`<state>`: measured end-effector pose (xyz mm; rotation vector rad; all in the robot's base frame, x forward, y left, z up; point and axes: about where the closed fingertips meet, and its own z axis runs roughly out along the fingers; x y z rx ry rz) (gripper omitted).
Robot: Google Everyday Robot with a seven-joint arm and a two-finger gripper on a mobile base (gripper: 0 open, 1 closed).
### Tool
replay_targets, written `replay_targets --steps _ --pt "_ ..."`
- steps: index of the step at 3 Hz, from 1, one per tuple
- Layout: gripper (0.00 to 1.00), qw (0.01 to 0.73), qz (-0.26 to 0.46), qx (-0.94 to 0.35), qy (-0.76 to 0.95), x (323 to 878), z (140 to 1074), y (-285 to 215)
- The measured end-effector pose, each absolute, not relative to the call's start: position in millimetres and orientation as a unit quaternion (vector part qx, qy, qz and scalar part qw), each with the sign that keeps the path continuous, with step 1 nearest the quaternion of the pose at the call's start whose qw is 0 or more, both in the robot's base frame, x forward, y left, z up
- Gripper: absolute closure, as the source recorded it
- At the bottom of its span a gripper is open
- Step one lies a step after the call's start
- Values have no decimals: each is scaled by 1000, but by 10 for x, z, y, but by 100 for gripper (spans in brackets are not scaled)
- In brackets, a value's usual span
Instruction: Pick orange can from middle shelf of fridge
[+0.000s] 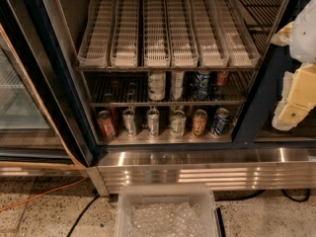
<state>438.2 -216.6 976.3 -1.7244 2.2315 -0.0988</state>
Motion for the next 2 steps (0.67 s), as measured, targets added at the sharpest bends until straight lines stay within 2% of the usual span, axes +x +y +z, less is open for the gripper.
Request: replay_targets --steps 2 --pt "0 170 -16 -604 779 4441 9675 -2012"
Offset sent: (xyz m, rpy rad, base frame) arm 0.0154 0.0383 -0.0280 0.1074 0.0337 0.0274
